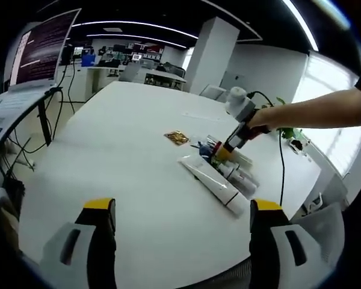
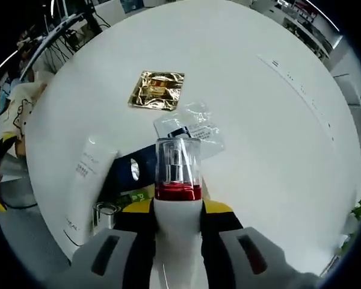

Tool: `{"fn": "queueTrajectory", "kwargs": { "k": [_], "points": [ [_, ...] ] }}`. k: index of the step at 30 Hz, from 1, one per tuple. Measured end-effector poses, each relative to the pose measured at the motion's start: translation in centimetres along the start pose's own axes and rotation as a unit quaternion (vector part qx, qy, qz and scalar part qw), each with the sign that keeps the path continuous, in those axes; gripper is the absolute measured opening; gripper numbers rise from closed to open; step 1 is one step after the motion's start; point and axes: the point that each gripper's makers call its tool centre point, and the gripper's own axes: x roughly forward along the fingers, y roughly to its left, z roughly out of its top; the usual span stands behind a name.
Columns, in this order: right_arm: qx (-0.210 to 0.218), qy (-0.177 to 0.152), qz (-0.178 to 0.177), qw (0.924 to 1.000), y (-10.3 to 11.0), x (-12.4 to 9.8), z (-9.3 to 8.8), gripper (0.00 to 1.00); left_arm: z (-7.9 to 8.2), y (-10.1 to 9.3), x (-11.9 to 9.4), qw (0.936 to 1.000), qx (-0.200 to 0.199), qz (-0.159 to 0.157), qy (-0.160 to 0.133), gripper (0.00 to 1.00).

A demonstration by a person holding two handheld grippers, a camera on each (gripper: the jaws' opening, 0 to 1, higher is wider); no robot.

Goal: Arrange the skincare products in the storage area until every visible bottle or jar stands upright without overlapping.

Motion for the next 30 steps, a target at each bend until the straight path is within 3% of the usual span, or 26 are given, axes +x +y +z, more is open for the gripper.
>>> {"fn": "queueTrajectory", "kwargs": {
  "k": [15,25,30],
  "points": [
    [-0.022,-0.052,-0.023,0.9981,-0.8,-1.4,0.8,0.27,0.0,-0.5,0.2,0.9999,0.012,-0.012,0.002,0.84],
    [0.044,-0.128,-0.008,0.9907,-0.2,-4.2,-0.1,0.27,0.0,-1.6,0.3,0.9991,0.031,-0.028,0.006,0.84],
    [0.046,-0.159,-0.012,0.9862,0.1,-5.6,-1.2,0.27,0.6,-2.2,-0.1,0.9982,0.044,-0.041,0.004,0.84]
  ]
}}
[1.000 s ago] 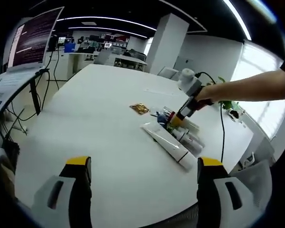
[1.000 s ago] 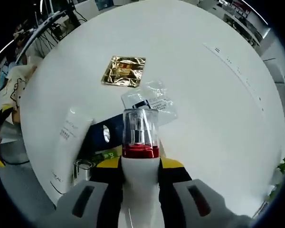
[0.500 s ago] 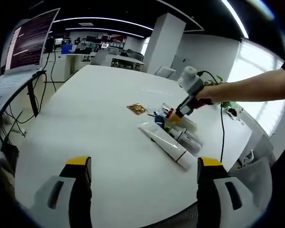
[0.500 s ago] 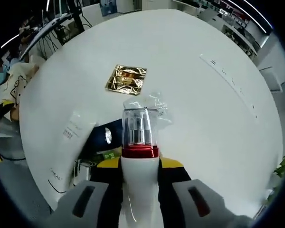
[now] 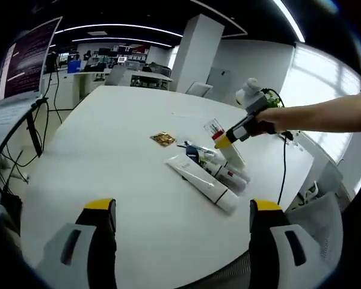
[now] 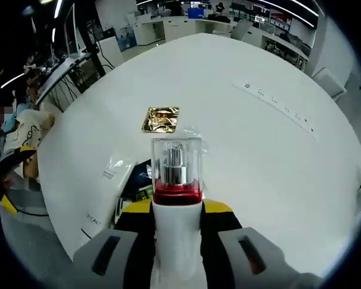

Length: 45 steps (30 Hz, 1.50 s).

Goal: Arrange the skincare products in the storage area until every visible bottle or jar stands upright without overlapping.

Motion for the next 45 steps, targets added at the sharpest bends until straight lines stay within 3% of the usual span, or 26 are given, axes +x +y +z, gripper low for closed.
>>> {"fn": "queueTrajectory", "kwargs": {
  "k": [5,15,20,22,24,30,34,37,40,41,42,45],
  "points": [
    [0.013,-0.039,-0.003,0.9991,0.2,-1.6,-0.7,0.27,0.8,-1.1,-0.4,0.9998,0.01,-0.016,-0.007,0.84],
    [0.021,-0.112,0.021,0.9932,1.6,-6.3,-2.1,0.27,2.5,-6.5,-0.1,0.9959,0.036,-0.081,-0.02,0.82],
    [-0.034,-0.168,0.064,0.9831,4.2,-9.4,-2.2,0.27,2.7,-9.2,0.2,0.9906,0.051,-0.126,-0.015,0.81],
    [-0.033,-0.174,0.078,0.9811,4.8,-9.9,-2.6,0.27,3.0,-10.6,0.2,0.9872,0.06,-0.147,-0.013,0.8],
    [-0.035,-0.197,0.106,0.9741,5.9,-10.8,-2.8,0.27,3.4,-11.2,0.4,0.9846,0.065,-0.162,-0.011,0.79],
    [-0.052,-0.206,0.154,0.9649,8.1,-12.2,-3.9,0.27,5.5,-14.2,0.5,0.973,0.06,-0.222,-0.021,0.71],
    [-0.064,-0.225,0.211,0.9491,10.3,-13.6,-4.0,0.27,6.8,-15.9,0.6,0.9629,0.045,-0.265,-0.026,0.68],
    [-0.071,-0.24,0.261,0.9322,12.5,-15.5,-3.9,0.27,7.2,-16.7,1.0,0.9561,0.056,-0.287,-0.02,0.61],
    [-0.079,-0.25,0.28,0.9236,13.6,-16.4,-3.8,0.27,7.9,-17.9,1.0,0.9488,0.056,-0.31,-0.023,0.54],
    [-0.086,-0.262,0.295,0.915,14.2,-17.0,-3.6,0.27,8.3,-18.5,0.9,0.9439,0.043,-0.327,-0.024,0.52],
    [-0.081,-0.266,0.3,0.9126,14.4,-17.3,-3.5,0.27,8.5,-18.9,0.9,0.9414,0.041,-0.334,-0.024,0.5],
    [-0.074,-0.28,0.325,0.9,15.0,-18.4,-3.2,0.27,9.1,-19.6,1.1,0.938,0.067,-0.339,-0.028,0.45]
  ]
}}
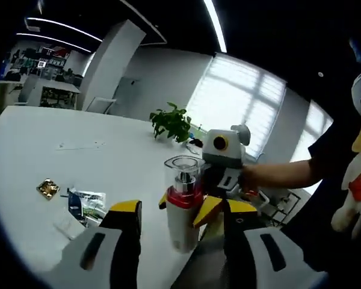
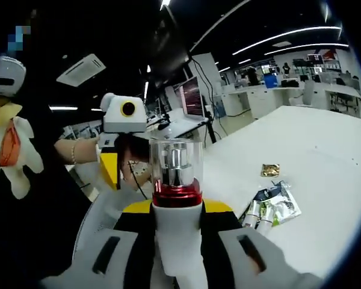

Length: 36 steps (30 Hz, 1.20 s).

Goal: Arrange the skincare products in the storage area until every visible bottle or jar stands upright without overlapping.

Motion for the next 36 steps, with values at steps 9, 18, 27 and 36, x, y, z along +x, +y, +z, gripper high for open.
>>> {"fn": "queueTrajectory", "kwargs": {
  "k": [9,18,27,36],
  "points": [
    [-0.003,-0.006,0.053,0.9986,2.1,-0.3,0.3,0.27,0.2,-1.6,1.4,0.9989,0.019,-0.038,0.018,0.31],
    [0.004,-0.008,0.085,0.9963,3.0,-0.8,0.0,0.27,0.2,-3.9,3.1,0.9965,0.041,-0.066,0.029,0.25],
    [-0.038,0.0,0.051,0.998,0.6,-2.1,-1.5,0.29,-0.5,-3.2,5.9,0.9959,0.063,-0.043,0.049,0.24],
    [-0.026,-0.022,-0.008,0.9994,-2.0,-3.6,-2.6,0.31,-1.1,-2.3,9.0,0.9949,0.069,-0.041,0.061,0.23]
  ]
}}
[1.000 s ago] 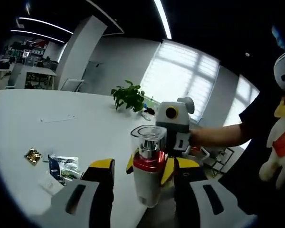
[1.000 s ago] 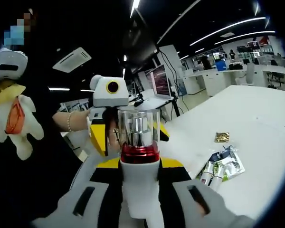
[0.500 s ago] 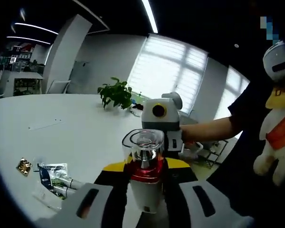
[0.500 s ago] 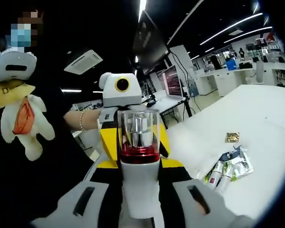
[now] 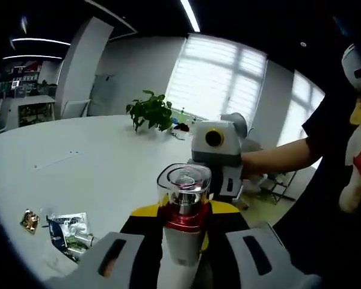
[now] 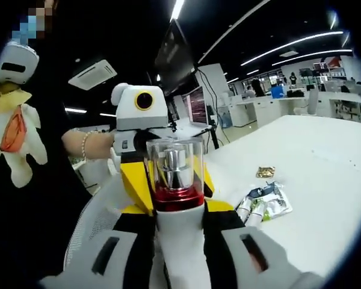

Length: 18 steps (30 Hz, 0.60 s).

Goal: Arrange the skincare products in the storage area until every visible bottle or jar stands upright without overlapping.

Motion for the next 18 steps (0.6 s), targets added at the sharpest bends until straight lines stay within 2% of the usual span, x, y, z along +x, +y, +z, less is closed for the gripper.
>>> {"fn": "queueTrajectory", "kwargs": {
  "k": [3,8,12,15,18],
  "points": [
    [0.005,-0.005,-0.022,0.9997,-1.2,-0.6,-1.0,0.31,-0.6,0.7,1.1,0.9999,-0.002,-0.002,0.011,0.23],
    [0.018,-0.006,-0.037,0.9991,-2.2,-1.2,-2.2,0.32,-1.6,1.2,2.5,0.9995,0.005,-0.009,0.03,0.23],
    [0.021,0.006,-0.048,0.9986,-3.0,-1.6,-3.7,0.32,-1.7,1.6,3.2,0.9993,0.009,-0.007,0.035,0.23],
    [0.022,-0.003,-0.055,0.9983,-3.5,-2.0,-3.8,0.32,-1.8,1.9,3.6,0.9993,0.01,-0.005,0.036,0.23],
    [-0.008,0.015,-0.075,0.997,-4.6,-2.1,-4.6,0.32,-1.9,2.6,3.9,0.9989,0.024,0.007,0.04,0.23]
  ]
}}
